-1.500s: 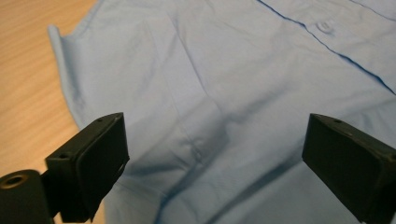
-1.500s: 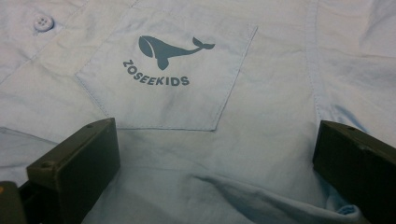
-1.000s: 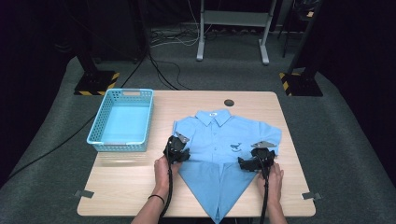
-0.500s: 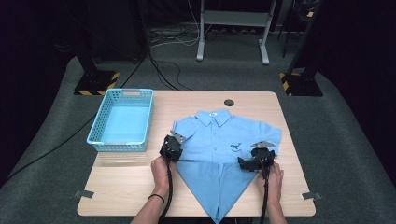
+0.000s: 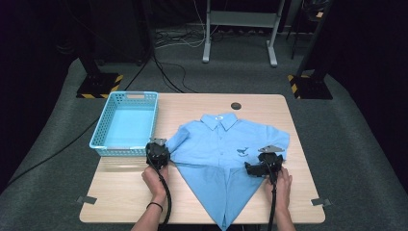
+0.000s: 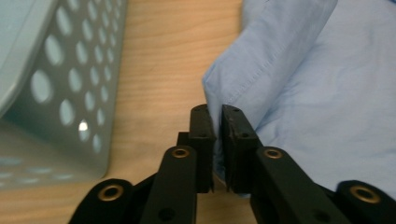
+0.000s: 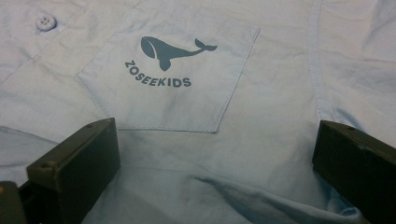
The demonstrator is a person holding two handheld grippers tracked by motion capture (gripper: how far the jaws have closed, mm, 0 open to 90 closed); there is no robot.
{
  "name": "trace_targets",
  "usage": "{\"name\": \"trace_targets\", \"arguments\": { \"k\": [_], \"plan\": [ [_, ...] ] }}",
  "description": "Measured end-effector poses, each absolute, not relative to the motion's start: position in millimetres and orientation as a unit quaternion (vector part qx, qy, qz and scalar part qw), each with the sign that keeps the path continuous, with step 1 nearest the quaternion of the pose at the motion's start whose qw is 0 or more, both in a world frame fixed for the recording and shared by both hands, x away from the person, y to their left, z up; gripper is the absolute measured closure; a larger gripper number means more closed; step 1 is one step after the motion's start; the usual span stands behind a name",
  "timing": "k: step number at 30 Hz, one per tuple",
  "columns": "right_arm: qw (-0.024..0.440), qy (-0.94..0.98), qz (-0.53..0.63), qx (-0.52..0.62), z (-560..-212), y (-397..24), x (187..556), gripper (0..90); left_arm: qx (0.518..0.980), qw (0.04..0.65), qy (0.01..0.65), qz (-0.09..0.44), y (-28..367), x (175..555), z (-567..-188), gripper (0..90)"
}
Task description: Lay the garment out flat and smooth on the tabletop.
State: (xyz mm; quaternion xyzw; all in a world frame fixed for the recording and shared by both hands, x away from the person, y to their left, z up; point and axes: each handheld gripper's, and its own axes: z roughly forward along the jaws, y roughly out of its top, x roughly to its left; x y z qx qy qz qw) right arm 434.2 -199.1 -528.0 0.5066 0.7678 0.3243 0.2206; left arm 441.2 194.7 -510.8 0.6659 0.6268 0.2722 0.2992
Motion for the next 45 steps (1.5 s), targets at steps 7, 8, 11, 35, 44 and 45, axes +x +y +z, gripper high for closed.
{"name": "trace_targets", "arguments": {
  "k": [7,8,11,35,44,45],
  "plan": [
    [0.22,0.768,0.324,0.507,-528,-199,434,0.0,0.664,0.289,0.629,0.283,196,437,-513,59.4],
    [0.221,0.768,0.324,0.506,-528,-199,434,0.0,0.666,0.288,0.626,0.286,195,436,-513,55.1],
    [0.221,0.768,0.324,0.506,-528,-199,434,0.0,0.671,0.293,0.616,0.29,189,434,-511,43.8],
    [0.218,0.763,0.324,0.516,-528,-200,432,0.0,0.712,0.361,0.554,0.235,176,408,-513,10.0],
    [0.221,0.758,0.322,0.523,-528,-199,431,0.0,0.747,0.353,0.525,0.206,172,398,-519,5.1],
    [0.221,0.757,0.321,0.524,-528,-199,431,0.0,0.75,0.349,0.524,0.205,170,397,-521,4.4]
  ]
}}
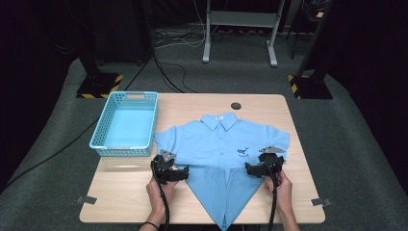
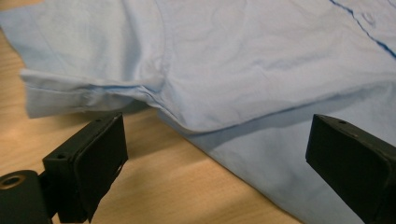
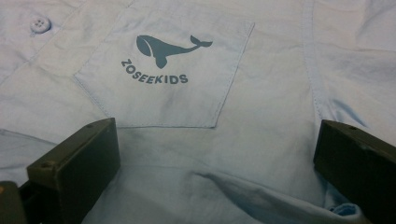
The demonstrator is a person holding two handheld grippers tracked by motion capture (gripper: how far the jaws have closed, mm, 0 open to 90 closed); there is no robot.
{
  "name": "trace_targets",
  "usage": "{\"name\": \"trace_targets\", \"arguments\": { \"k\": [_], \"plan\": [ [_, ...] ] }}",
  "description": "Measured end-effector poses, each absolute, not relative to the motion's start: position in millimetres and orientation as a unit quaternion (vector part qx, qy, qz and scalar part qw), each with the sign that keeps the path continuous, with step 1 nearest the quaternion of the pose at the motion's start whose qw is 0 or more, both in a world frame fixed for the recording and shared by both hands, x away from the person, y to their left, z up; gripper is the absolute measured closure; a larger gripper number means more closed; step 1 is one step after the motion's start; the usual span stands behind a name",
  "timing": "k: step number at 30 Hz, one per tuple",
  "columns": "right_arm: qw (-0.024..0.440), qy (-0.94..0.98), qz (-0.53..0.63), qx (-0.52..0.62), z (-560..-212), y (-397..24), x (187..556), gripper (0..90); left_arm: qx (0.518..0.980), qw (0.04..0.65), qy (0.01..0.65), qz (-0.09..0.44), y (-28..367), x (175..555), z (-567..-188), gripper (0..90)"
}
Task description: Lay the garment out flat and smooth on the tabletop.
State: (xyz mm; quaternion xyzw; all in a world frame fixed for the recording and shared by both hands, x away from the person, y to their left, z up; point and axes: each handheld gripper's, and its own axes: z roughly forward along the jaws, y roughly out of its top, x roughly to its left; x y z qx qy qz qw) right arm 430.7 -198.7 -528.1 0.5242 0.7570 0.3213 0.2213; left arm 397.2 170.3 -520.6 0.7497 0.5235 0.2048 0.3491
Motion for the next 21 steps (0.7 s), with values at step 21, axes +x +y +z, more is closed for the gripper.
{"name": "trace_targets", "arguments": {
  "k": [21],
  "plan": [
    [0.18,0.774,0.378,0.475,-520,-215,404,0.0,0.782,0.332,0.488,0.202,157,388,-530,0.0]
  ]
}}
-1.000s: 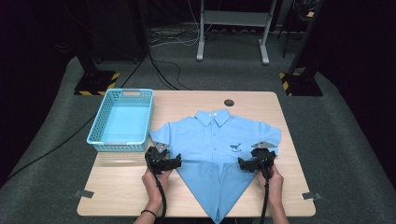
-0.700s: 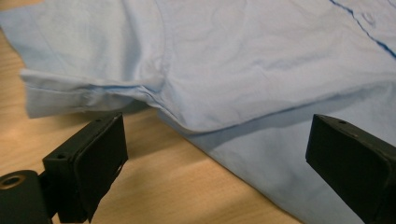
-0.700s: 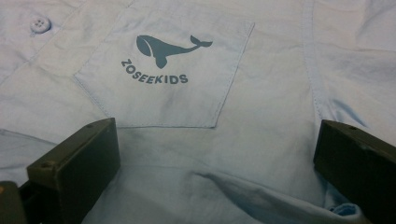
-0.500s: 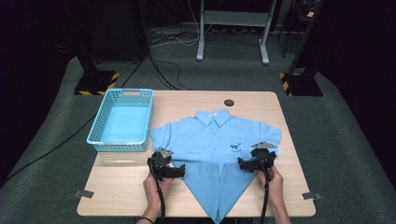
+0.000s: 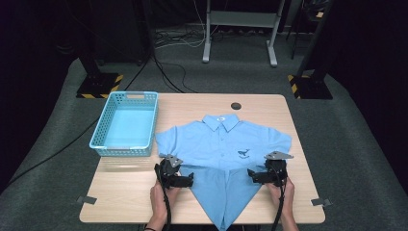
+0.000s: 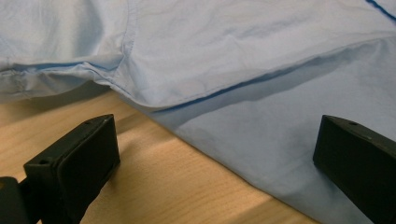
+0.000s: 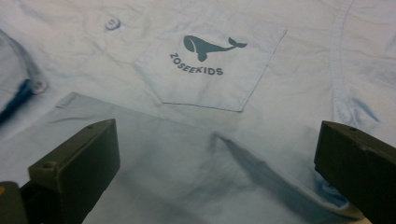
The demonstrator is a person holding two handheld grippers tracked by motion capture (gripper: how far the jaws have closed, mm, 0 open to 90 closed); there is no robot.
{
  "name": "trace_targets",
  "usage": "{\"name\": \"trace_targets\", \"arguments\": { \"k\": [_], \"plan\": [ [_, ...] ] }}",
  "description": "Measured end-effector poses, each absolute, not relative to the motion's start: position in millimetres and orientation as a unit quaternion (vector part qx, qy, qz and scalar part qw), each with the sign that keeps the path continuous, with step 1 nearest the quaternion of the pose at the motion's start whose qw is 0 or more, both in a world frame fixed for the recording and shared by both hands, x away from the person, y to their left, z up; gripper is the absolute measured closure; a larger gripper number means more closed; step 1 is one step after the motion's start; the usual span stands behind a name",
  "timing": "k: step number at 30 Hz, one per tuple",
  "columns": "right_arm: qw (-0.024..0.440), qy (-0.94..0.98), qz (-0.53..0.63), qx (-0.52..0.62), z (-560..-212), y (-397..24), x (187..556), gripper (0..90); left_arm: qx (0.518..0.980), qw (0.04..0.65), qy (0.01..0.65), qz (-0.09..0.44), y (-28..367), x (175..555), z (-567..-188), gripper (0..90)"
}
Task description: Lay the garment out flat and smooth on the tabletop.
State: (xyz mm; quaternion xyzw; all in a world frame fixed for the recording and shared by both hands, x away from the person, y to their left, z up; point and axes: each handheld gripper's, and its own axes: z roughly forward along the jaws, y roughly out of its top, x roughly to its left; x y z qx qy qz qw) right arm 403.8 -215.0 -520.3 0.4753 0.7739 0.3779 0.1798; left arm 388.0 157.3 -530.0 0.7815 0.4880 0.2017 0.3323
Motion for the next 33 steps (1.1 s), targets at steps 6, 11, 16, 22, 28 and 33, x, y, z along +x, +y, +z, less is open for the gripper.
{"name": "trace_targets", "arguments": {
  "k": [6,11,16,22,28,33],
  "plan": [
    [0.176,0.788,0.34,0.481,-525,-200,394,0.0,0.784,0.333,0.484,0.2,156,387,-530,0.0],
    [0.196,0.792,0.326,0.478,-527,-195,397,0.0,0.785,0.333,0.483,0.2,154,390,-530,0.0],
    [0.2,0.786,0.324,0.487,-527,-194,402,0.0,0.787,0.334,0.479,0.198,151,398,-530,0.0],
    [0.208,0.773,0.32,0.506,-527,-193,412,0.0,0.786,0.334,0.482,0.199,148,406,-530,0.0],
    [0.212,0.767,0.318,0.516,-527,-192,425,0.0,0.785,0.334,0.482,0.2,146,414,-530,0.0],
    [0.212,0.765,0.317,0.52,-527,-192,435,0.0,0.785,0.335,0.482,0.199,145,418,-530,0.0]
  ]
}}
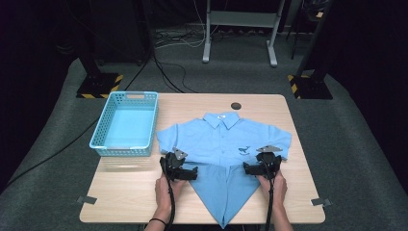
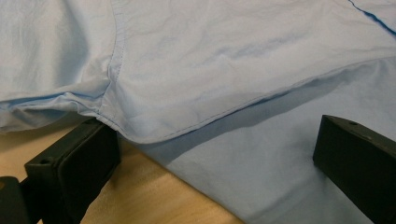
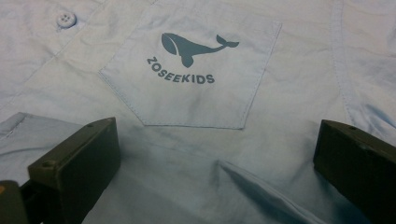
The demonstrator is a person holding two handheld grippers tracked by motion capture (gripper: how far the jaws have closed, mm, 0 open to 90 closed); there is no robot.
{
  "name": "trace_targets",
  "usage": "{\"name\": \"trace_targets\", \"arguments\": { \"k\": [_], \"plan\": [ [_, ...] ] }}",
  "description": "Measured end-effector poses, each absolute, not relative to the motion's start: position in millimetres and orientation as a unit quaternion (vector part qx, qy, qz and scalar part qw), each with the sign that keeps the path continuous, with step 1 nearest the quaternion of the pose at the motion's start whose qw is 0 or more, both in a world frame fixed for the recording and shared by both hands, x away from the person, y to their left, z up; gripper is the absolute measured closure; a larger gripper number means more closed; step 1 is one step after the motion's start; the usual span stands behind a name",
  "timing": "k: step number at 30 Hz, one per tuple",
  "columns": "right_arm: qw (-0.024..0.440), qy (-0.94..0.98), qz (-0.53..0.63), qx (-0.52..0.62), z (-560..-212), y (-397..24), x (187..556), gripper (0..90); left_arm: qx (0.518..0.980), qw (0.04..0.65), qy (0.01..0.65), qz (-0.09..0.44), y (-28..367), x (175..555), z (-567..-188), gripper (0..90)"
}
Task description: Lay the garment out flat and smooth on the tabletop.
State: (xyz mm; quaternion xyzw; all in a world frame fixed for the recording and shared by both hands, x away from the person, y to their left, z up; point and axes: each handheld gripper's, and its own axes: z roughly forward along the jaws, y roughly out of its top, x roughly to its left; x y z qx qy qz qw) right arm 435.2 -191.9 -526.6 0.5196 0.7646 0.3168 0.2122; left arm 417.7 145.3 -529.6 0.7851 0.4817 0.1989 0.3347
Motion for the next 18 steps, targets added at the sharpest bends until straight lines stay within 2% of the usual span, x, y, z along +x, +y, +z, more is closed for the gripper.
{"name": "trace_targets", "arguments": {
  "k": [14,18],
  "plan": [
    [0.22,0.759,0.323,0.52,-528.1,-192.9,434.8,0.0,0.786,0.334,0.481,0.199,145.3,420.1,-529.3,0.0],
    [0.207,0.773,0.302,0.519,-523.2,-197.3,435.9,0.0,0.786,0.334,0.481,0.198,145.3,420.1,-529.3,0.0]
  ]
}}
